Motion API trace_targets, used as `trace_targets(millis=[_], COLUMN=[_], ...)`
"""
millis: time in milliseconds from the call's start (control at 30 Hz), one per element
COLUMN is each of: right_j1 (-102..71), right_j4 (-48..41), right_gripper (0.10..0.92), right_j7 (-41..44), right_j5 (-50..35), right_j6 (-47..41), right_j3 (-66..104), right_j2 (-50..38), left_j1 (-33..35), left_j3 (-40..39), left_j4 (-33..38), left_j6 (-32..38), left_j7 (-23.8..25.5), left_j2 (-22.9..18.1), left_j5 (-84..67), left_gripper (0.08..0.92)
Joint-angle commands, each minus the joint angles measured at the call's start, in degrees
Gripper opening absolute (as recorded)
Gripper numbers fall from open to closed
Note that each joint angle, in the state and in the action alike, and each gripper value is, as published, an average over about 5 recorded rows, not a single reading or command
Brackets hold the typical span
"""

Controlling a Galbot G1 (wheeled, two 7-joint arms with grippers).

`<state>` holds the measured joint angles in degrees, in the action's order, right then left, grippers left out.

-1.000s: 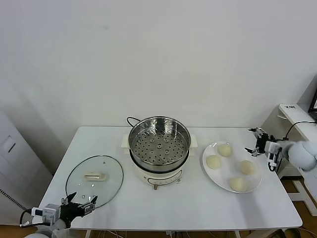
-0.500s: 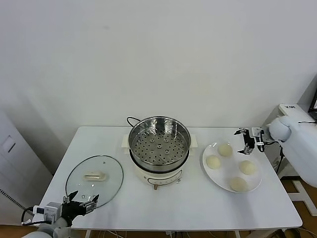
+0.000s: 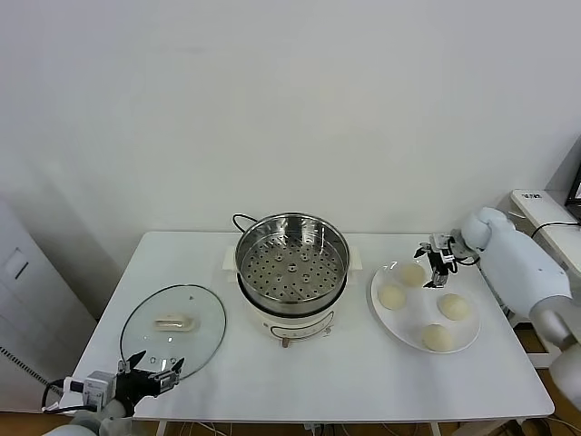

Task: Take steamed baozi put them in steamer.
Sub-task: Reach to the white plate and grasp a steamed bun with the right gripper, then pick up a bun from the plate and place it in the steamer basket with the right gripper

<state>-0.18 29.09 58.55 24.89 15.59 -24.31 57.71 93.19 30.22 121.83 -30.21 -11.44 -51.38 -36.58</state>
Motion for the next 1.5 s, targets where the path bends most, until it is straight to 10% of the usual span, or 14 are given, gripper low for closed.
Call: trace_targets(millis=[33,733,1167,1500], right_j1=[0.62,-0.17,16.77,33.33], right_j4=[-5.42,-3.23,26.76,31.23], right_gripper=[0.823,0.517,0.492,0.499], right_j7=[-0.64,-1.78,2.83,5.48], right_j5=[5.63,9.69,-19.98,-26.98], right_j6=[1.16,1.24,-0.84,9.02], right_j3=[2.97,6.75,-21.66,-33.59], right_j2=[4.02,3.31,-12.74,-6.47], left_j1=[-0.08,0.79,1.67,2.42], left_j3=[-0.22,0.05,0.21,0.25], left_j4=[0.38,2.29,2.81,3.32], left_j6=[-0.13,-0.27,-0.39,-0.28], left_j7=[-0.06,-0.97,-1.30,-1.29], left_j2=[0.10,-0.20,-0.37,-0.07], left_j5=[0.00,-0.36,-0.07,0.14], left_gripper=[0.823,0.823,0.823,0.823])
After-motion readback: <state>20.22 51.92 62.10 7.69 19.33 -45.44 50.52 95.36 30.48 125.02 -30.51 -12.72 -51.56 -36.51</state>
